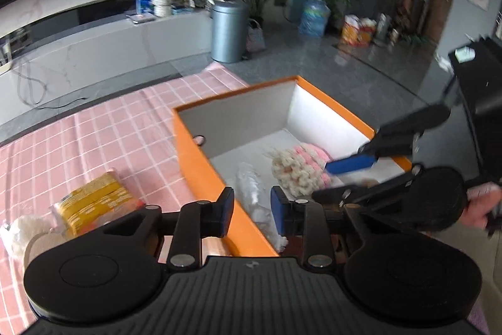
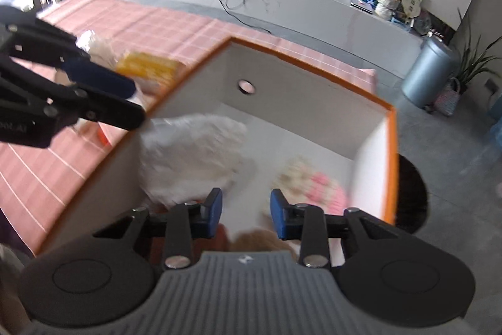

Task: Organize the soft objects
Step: 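Open both tools and lift them out of the orange box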

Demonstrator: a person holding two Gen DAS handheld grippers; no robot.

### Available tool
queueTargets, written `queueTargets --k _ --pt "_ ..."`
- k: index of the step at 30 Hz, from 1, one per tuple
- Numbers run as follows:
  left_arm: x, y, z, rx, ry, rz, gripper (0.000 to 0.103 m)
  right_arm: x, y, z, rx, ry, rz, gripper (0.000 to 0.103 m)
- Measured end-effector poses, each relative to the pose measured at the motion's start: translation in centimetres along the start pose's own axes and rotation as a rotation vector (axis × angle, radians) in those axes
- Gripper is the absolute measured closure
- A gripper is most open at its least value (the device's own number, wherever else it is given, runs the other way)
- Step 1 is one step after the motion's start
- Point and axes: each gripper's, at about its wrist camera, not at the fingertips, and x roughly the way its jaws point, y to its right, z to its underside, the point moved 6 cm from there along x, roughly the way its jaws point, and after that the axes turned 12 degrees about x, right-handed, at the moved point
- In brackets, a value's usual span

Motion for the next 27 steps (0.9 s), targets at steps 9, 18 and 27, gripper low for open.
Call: queueTargets --k 9,18,27 --pt "-2.5 -2.6 1.1 -0.103 0.055 -0.085 0.070 2.6 -2.4 -2.5 0.127 0.032 -0.107 0.066" --pt "-2.7 -4.0 3.8 -0.152 0.024 -0.113 0.070 7.9 -2.7 -2.5 0.146 -0.084 -0.110 0.069" --pt "-2.9 -4.5 6.0 -0.188 -0.004 -0.128 0.070 10.7 -1.8 -1.2 0.196 -0.260 -0.103 0.069"
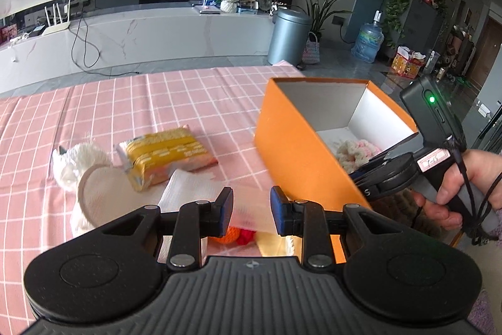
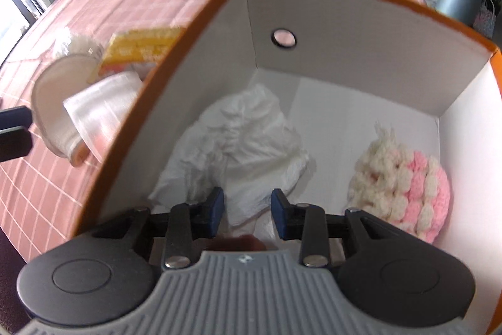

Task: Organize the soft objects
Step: 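Open both tools and lift them out of the orange box, then grasp the clear plastic sleeve with the right tool while the left tool grasps the white slipper edge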

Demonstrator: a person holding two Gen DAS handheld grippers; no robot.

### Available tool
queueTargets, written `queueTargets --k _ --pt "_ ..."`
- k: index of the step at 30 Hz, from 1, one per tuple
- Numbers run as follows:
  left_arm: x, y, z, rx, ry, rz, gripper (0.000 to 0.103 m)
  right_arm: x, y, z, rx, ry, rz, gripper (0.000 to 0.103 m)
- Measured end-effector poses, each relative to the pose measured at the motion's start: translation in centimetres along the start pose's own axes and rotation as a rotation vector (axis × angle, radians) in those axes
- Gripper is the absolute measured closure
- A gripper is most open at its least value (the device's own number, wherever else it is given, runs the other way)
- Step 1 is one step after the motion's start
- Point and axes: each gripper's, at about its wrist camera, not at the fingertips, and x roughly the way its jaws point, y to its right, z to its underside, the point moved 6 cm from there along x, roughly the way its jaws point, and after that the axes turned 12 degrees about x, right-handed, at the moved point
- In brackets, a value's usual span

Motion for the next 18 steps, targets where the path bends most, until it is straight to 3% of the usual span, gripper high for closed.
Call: queueTargets --k 7,10,16,18 --pt "-0.9 -0.4 1.6 -0.010 -0.003 -0.005 0.068 -0.4 -0.3 0.3 0.005 0.016 0.033 0.068" --pt "-1.6 -0.6 1.9 -0.007 0.005 -0.018 0.068 -2.0 -0.3 0.7 0.009 0.050 0.052 0.058" --pt "-3.1 -0.8 2.2 -0.022 0.044 -0.022 0.064 -7.0 -0.8 2.2 0.001 0.188 0.114 0.042" --pt "-3.8 -0.8 2.3 -0.024 0.060 -0.024 0.063 -9.1 -1.2 2.6 -0.001 0.263 0.145 0.042"
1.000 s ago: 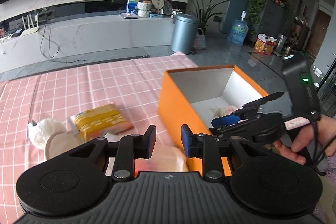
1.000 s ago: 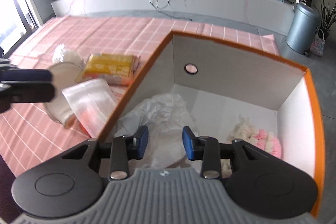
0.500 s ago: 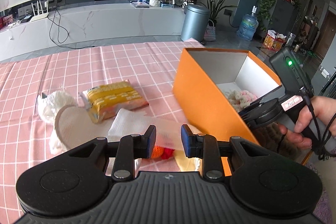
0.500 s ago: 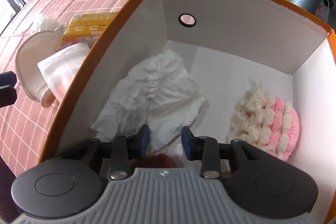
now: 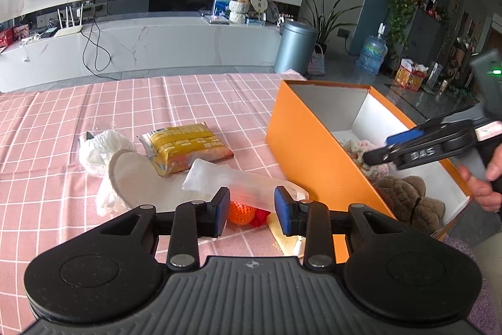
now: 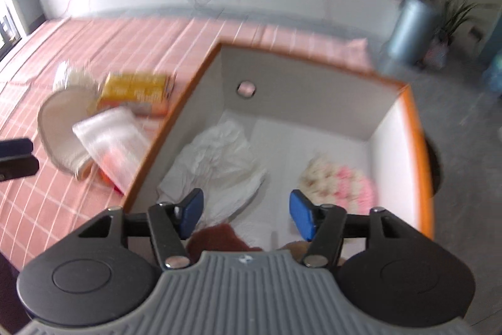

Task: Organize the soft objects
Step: 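Grasp the clear plastic sleeve with the right tool while the left tool grasps the white slipper edge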

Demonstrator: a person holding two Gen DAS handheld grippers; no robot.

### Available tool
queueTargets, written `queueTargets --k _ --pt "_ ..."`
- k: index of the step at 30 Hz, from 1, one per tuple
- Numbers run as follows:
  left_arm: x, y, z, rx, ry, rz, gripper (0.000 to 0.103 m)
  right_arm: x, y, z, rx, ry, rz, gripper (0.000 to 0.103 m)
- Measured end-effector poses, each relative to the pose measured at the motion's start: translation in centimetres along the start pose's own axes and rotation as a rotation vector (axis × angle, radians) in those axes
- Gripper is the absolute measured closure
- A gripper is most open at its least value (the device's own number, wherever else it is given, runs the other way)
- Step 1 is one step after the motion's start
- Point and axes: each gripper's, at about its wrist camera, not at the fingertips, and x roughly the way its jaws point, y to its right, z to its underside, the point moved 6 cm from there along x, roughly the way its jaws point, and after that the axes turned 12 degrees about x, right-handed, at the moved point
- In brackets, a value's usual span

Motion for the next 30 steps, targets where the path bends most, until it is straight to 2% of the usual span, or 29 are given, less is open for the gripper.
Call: queueTargets --k 6,10,14,17,21,30 --pt "-1.6 -0.3 0.5 -0.018 0.036 0.004 0.062 -5.5 -2.3 0.0 -0.028 0.203 0.030 0.036" --pt "-2.3 -0.6 1.1 -0.027 0.049 0.003 0.062 -7.9 -4.8 0.6 -0.042 0.302 -0.003 0.032" --pt "-2.9 -1.0 1.9 -0.020 0.057 -0.012 0.062 -9.2 -8.0 1.7 -0.061 0.361 -0.041 0.032" --pt "-3.2 -1.4 2.6 -0.022 0.064 -0.017 0.062 -9.6 -10.5 2.6 -0.069 0.382 -0.069 0.032" --pt "-3.3 -2.3 3.6 -0.042 0.065 -0.023 0.060 -8.6 -12.9 3.8 -0.103 0.388 -0.054 0.032" --pt "-2.5 -4.8 6.5 -0.107 0.017 -0.020 0.060 -4.3 -15.8 6.3 -0.149 0.291 -0.029 0.033"
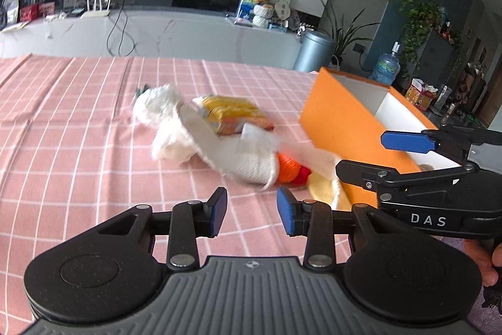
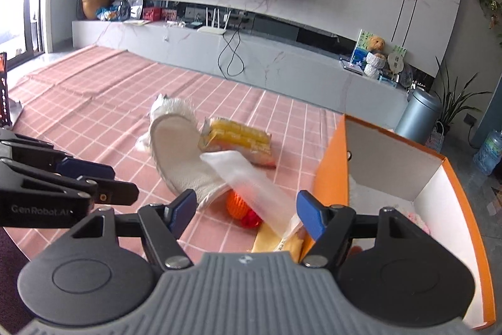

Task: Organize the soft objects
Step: 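Grasp the clear plastic sleeve with the right tool while the left tool grasps the white slipper edge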

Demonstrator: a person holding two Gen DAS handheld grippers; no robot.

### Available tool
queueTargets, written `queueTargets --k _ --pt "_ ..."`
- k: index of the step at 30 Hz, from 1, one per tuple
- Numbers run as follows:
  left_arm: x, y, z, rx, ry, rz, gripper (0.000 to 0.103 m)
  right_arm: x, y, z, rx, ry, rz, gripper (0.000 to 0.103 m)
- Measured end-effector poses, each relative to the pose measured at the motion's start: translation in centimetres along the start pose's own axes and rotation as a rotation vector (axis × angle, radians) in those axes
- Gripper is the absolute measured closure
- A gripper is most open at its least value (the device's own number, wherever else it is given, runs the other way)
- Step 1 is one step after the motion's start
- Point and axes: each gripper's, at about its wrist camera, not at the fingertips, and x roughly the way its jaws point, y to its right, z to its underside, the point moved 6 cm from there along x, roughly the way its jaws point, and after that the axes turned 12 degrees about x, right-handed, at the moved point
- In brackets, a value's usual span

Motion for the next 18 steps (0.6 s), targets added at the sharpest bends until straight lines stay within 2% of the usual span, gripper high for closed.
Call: queueTargets --k 3,12,18 --pt "0.3 -0.7 0.2 -0.021 -0.002 -0.002 0.060 1.2 -0.5 0.3 -0.012 -0.022 -0.001 0.034" --pt "2.5 -1.6 -0.1 -0.088 -0.009 0.015 0.041 5.6 -0.4 0.0 -0.086 -0.074 0.035 0.038" --pt "5.2 -2.2 -1.2 -0.142 -0.025 -0.001 0.040 8.7 0.7 -1.4 -0.072 -0.102 0.056 0.038"
